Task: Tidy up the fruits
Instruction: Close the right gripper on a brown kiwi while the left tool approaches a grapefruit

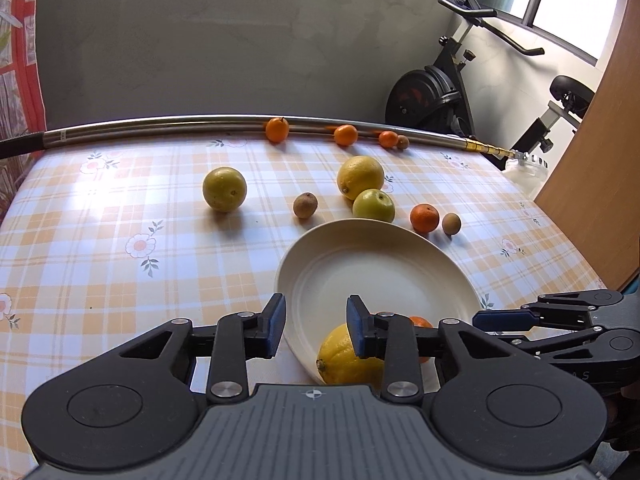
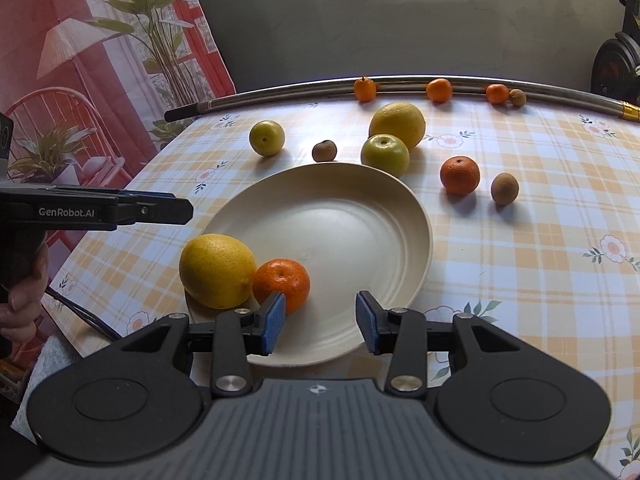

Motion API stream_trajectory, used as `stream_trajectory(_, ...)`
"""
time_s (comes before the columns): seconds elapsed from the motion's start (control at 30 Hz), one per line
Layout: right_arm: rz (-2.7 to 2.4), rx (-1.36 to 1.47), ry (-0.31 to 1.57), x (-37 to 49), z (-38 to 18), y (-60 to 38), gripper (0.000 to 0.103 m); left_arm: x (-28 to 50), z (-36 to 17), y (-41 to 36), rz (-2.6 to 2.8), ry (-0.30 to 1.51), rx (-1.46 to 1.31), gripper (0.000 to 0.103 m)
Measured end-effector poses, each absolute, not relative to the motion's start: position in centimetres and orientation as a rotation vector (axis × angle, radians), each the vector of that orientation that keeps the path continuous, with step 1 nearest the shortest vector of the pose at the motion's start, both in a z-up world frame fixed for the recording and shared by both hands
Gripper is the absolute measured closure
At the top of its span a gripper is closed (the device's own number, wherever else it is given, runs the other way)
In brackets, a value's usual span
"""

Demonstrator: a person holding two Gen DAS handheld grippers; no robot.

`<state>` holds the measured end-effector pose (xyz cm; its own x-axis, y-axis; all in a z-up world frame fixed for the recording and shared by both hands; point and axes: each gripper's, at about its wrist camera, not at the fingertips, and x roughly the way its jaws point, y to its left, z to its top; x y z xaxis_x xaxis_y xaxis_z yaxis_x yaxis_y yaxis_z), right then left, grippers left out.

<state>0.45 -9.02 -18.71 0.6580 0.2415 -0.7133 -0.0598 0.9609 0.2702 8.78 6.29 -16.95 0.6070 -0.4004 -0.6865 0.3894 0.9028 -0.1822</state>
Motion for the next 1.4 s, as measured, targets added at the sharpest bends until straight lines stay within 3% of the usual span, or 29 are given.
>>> stream_trajectory(0.4,0.015,0.233,0.753,0.9,-16.9,-12.9,0.060,12.2,-14.3,10.4,-0.301,0.754,-0.076,0.066)
stream_trajectory(0.57,-0.038,0.257,0.731,1.2,-16.7,-14.9,0.060,14.0,-13.4,11.7,-0.259,0.734,-0.144,0.053)
stream_trajectory(1.17,-0.106,0.132,0.665,6.0,-19.5,-19.4,0.060,18.5,-15.1,10.1,-0.144,0.752,-0.157,0.052)
stream_trajectory(1.4,-0.054,0.188,0.739,8.4,-21.5,-20.6,0.061,19.2,-15.1,9.6,-0.135,0.755,-0.145,0.052)
